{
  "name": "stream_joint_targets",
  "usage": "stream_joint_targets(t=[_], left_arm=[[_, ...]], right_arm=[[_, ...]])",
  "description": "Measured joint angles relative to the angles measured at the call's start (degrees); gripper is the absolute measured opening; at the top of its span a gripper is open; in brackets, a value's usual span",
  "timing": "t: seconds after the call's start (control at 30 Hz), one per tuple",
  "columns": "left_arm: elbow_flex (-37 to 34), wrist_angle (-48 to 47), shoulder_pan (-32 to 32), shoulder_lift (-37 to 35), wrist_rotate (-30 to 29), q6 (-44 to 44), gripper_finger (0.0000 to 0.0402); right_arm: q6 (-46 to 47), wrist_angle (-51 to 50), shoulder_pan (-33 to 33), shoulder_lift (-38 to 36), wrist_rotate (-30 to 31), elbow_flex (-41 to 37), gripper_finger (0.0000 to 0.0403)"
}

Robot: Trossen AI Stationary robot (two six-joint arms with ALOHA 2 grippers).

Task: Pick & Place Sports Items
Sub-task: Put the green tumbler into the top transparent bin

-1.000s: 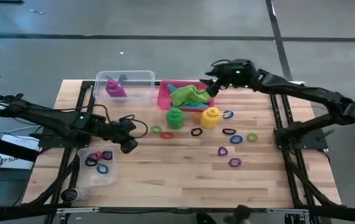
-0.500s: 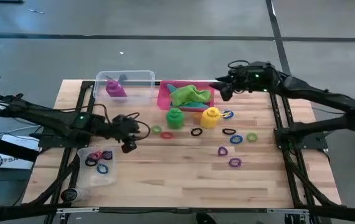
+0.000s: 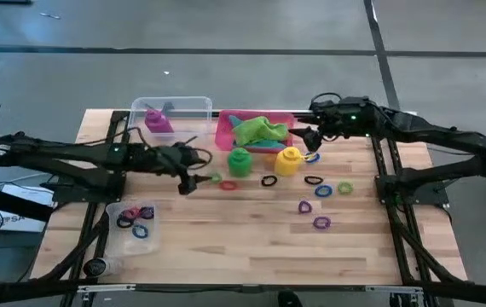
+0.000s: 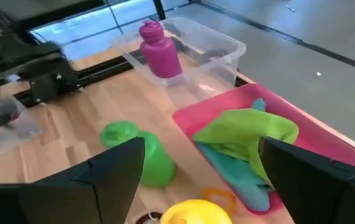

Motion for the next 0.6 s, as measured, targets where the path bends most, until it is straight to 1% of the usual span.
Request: stream_joint_targets(t=[0.1, 0.17, 0.3, 0.43, 0.6], left_arm=[[0.0, 0.0, 2.6, 0.0, 0.0, 2.2, 0.0345], [0.0, 0.3, 4.2, 0.1, 0.0, 4.0, 0.0353], [0.0, 3.7, 6.7, 1.7, 0.5, 7.8, 0.0353], [0.0, 10.2, 8.5, 4.6, 3.7, 10.5, 0.0353], [0.0, 15.8, 10.2, 9.4, 7.8, 10.8, 0.0353]], right_arm=[[0.0, 0.1, 0.4, 0.0, 1.1, 0.0, 0.0252], [-0.1, 0.1, 0.4, 0.0, 2.0, 0.0, 0.0253], [-0.8, 0.1, 0.3, 0.0, 2.1, 0.0, 0.0253], [-2.0, 0.1, 0.3, 0.0, 2.1, 0.0, 0.0253], [-2.0, 0.1, 0.3, 0.0, 1.3, 0.0, 0.0252]])
